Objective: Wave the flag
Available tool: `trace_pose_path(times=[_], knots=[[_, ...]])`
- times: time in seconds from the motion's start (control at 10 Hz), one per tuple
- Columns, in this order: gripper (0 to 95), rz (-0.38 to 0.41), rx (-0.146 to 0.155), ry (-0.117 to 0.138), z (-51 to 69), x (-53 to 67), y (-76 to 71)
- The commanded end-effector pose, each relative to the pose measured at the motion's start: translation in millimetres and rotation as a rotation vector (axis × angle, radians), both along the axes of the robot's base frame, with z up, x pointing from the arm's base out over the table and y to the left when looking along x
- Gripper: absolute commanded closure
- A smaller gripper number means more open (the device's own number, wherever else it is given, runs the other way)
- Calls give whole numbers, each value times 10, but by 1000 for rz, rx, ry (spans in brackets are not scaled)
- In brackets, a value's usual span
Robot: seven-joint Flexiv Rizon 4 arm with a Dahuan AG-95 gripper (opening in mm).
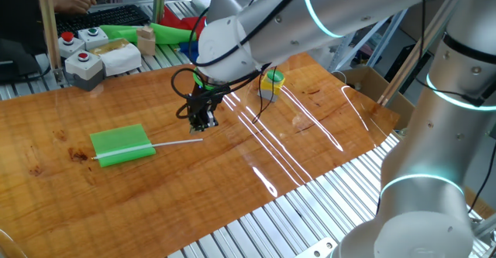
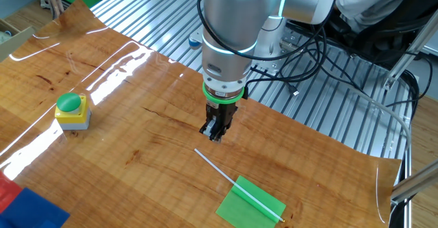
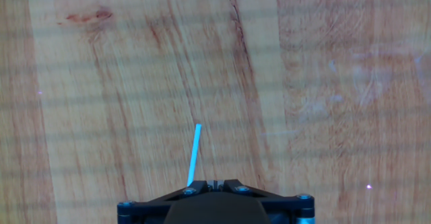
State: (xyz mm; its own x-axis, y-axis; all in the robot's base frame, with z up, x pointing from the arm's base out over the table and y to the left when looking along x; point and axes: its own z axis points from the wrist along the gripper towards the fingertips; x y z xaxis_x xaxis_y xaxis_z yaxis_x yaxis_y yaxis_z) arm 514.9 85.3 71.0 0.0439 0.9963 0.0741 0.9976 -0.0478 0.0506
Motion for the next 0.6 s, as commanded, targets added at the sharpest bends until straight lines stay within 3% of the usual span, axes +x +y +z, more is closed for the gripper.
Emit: trace_pose_path(times=[0.1, 0.6], knots=[[950, -3, 3, 2, -15, 13, 6], [950, 44, -1, -3, -15, 13, 6]])
